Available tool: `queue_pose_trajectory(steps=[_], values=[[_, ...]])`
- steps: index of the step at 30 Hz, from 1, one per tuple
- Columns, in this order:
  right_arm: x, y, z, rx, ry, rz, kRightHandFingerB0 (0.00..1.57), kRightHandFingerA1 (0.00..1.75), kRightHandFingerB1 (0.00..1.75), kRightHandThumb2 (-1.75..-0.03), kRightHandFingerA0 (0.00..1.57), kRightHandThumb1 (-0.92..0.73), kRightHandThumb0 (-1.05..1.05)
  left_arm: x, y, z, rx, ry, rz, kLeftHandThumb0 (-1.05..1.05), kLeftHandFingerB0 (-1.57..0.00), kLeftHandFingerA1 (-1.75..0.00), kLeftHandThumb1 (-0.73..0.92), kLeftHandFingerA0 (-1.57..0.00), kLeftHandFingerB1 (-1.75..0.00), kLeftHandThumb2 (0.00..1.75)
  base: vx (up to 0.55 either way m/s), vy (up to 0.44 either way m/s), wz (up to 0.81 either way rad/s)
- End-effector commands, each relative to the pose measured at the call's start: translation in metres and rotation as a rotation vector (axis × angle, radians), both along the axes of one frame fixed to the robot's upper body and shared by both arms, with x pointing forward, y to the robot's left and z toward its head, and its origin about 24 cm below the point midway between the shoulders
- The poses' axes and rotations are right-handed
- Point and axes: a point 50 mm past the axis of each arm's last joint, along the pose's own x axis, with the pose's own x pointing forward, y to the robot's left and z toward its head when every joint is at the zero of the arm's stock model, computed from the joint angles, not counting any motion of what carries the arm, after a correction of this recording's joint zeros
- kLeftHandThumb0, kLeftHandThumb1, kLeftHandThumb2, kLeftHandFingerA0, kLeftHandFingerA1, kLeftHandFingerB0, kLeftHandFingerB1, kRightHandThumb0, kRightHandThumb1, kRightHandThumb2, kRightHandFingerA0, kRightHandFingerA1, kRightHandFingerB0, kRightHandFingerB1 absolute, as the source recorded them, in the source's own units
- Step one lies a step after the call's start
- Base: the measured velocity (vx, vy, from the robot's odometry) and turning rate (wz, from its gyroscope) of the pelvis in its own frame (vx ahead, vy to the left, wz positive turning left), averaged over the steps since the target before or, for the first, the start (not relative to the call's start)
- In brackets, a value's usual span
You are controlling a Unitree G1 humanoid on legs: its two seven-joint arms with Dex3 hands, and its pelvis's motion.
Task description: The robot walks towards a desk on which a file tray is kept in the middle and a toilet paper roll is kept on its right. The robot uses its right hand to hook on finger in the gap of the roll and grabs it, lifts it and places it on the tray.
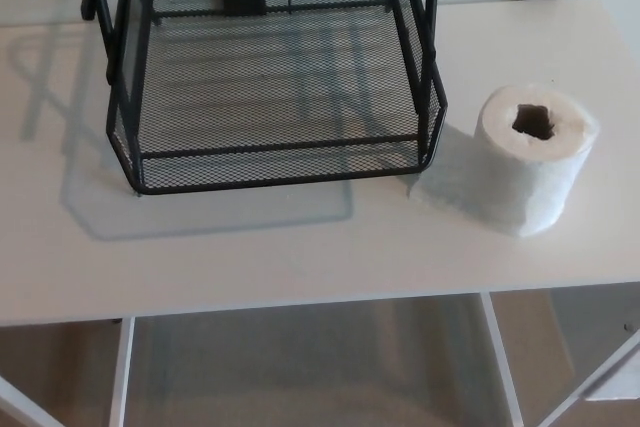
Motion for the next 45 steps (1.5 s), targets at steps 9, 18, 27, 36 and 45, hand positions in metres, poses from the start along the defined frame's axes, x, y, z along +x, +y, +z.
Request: queue_pose_trajectory(steps=[9,18,27,36,45], values=[[0.279,0.039,0.270,-0.121,-1.227,0.706,0.00,0.52,0.23,-0.85,0.13,-0.45,-0.64,0.017,0.025,0.029,0.061,-0.432,0.315,-1.04,0.00,-1.41,0.47,-0.95,-0.88,1.28,0.00,-0.006,-0.01],[0.306,0.097,0.284,-0.048,-1.058,0.955,0.00,0.49,0.19,-0.80,0.15,-0.44,-0.63,0.012,0.017,0.020,0.004,-0.383,0.255,-1.05,-0.15,-1.45,0.84,-0.51,-1.32,0.78,0.00,0.000,0.02],[0.318,0.130,0.260,-0.094,-0.783,1.172,0.03,0.37,0.27,-0.58,0.16,-0.61,-0.60,0.009,0.016,0.018,0.021,-0.362,0.265,-0.98,0.00,-1.28,0.55,-0.82,-0.82,1.32,0.00,0.000,0.00],[0.325,0.138,0.262,-0.131,-0.649,1.247,0.04,0.38,0.21,-0.62,0.13,-0.62,-0.60,0.008,0.018,0.018,0.042,-0.343,0.261,-0.95,0.00,-1.29,0.56,-0.88,-0.81,1.33,0.00,0.000,0.00],[0.319,0.147,0.263,-0.203,-0.525,1.381,0.04,0.38,0.26,-0.59,0.20,-0.62,-0.57,0.002,0.018,0.016,0.061,-0.312,0.257,-1.05,-0.02,-1.34,0.57,-0.91,-0.87,1.35,0.00,0.000,0.00]])
